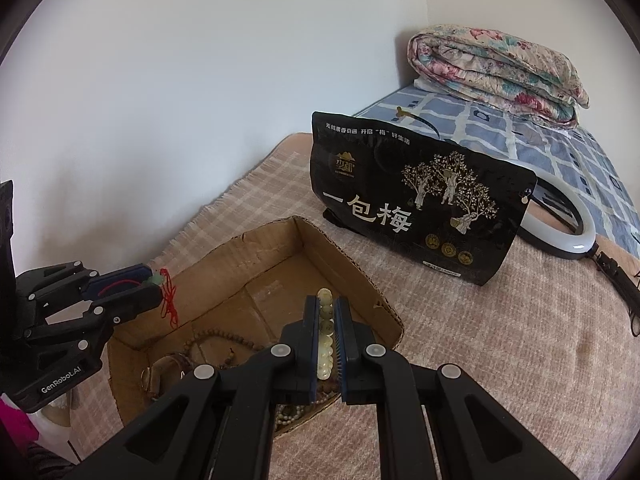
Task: Organize jewelry
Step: 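Carry the jade pendant and cream bracelet over the cardboard box with both tools, then open the left tool over the box while the right tool opens too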
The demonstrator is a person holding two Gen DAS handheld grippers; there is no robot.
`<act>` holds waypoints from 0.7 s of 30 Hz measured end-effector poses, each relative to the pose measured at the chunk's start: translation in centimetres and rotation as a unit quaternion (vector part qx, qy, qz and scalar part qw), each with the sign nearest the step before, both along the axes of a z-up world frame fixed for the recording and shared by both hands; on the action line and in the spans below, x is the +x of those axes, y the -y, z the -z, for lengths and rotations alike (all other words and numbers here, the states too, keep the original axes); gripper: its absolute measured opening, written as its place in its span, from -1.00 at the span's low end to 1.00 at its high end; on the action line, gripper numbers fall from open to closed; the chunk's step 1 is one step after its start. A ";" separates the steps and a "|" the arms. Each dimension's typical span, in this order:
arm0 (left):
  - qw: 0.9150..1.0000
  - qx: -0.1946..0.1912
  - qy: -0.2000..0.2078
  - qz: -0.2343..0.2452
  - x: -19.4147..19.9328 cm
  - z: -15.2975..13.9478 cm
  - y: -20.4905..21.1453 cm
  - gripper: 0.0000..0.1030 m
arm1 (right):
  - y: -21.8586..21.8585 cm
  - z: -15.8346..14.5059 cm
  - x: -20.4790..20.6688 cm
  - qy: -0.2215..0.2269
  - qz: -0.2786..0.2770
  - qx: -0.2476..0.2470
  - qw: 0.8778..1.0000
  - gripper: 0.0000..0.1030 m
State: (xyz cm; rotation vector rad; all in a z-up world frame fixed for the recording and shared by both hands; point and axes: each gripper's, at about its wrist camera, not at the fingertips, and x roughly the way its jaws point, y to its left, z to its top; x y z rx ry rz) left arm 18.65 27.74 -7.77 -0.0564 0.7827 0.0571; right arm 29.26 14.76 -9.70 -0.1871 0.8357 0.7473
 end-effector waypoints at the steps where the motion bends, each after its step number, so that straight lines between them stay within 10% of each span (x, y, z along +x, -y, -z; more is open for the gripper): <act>1: 1.000 0.000 -0.001 -0.002 -0.1 0.1 -0.1 -0.67 | -0.1 0.1 0.1 -0.001 0.001 0.001 1.000 -0.90; 12: 1.000 0.006 -0.005 -0.006 -0.4 0.2 -0.3 -0.56 | -0.8 0.2 0.0 -0.004 -0.004 0.007 1.000 -0.85; 14: 1.000 0.005 0.000 -0.006 -0.5 0.1 -0.3 -0.02 | -0.8 0.1 0.1 -0.006 -0.001 0.010 1.000 -0.59; 17: 1.000 0.007 0.005 -0.009 -0.6 -0.1 -0.2 0.22 | -0.6 0.1 0.1 -0.004 0.007 0.010 1.000 -0.34; 21: 1.000 0.009 0.003 -0.011 -0.5 -0.1 -0.2 0.39 | -0.2 -0.1 0.0 0.011 0.027 0.007 1.000 0.62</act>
